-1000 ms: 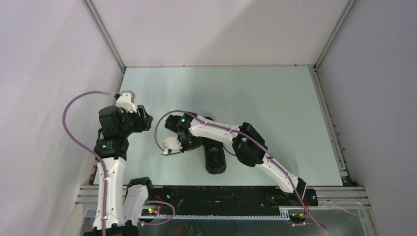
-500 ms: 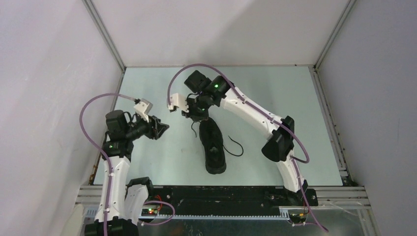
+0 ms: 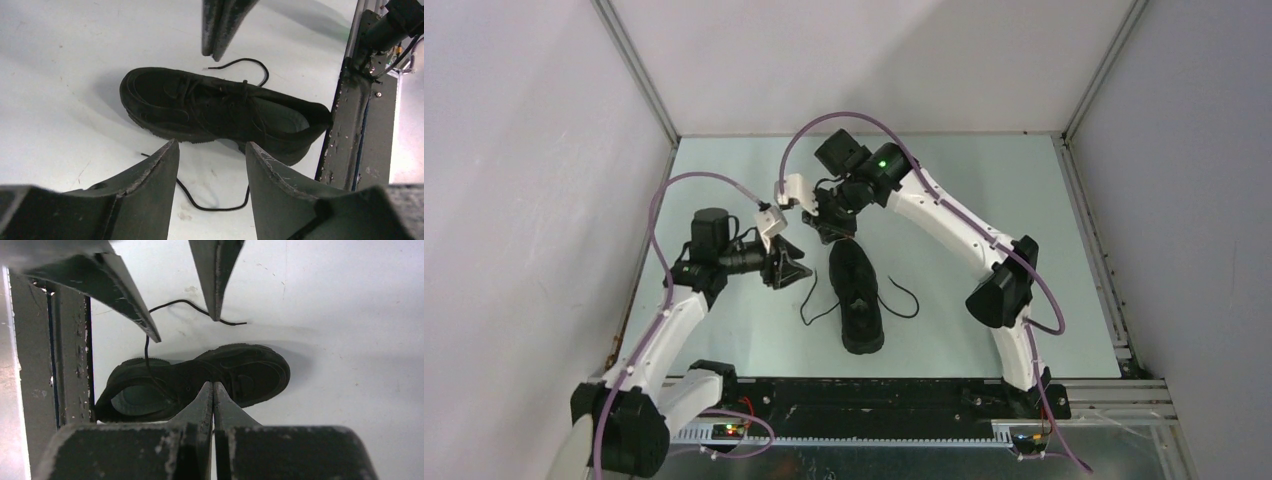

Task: Tie the shoes

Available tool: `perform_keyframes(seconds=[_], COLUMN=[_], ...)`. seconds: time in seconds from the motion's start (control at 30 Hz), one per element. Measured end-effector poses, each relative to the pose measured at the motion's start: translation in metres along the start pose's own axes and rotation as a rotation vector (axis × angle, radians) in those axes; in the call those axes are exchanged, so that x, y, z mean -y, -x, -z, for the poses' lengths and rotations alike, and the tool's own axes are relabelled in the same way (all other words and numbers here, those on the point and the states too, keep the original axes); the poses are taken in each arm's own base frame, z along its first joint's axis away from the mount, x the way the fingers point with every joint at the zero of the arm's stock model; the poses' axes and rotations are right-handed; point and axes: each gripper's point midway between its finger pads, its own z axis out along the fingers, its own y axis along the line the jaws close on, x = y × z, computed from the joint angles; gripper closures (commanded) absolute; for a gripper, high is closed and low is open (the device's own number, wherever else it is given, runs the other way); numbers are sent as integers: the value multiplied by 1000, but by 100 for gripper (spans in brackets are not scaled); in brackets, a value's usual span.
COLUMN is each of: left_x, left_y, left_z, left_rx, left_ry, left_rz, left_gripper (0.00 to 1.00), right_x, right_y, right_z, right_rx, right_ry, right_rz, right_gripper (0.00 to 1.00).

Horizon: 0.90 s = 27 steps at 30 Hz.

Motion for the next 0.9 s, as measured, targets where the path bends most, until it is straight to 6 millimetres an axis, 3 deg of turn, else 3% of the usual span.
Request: perform_keyframes(seconds=[0.07,0.2,0.33,0.47,0.57,0.77,0.9], left_x=[-4,-12,5,38,50,44,31], left_y=[3,3,-17,-48,-76,-132,-141], left_z=[-5,0,7,4,1,-2,-8], left_rx=[-18,-34,-94,-219,-339,-536,-570], left_ry=[-9,22,9,-85,-140,-143,-102], left_rz=[8,54,36,-113,-218,-302,-326], left_gripper=[43,41,39,39,40,42,55], right_x=[1,2,19,37,36,19,14], right_y=[0,-7,-14,-20,-21,-21,-24], right_z=[7,18,37,57,67,87,97], right_rx=[10,22,52,70,65,61,58], right_ry=[-7,-7,-56,-131,-168,-213,-239], right_rz=[-4,-55,-126,-160,-156,-129,-119], right_gripper=[98,77,64,60,60,59,58])
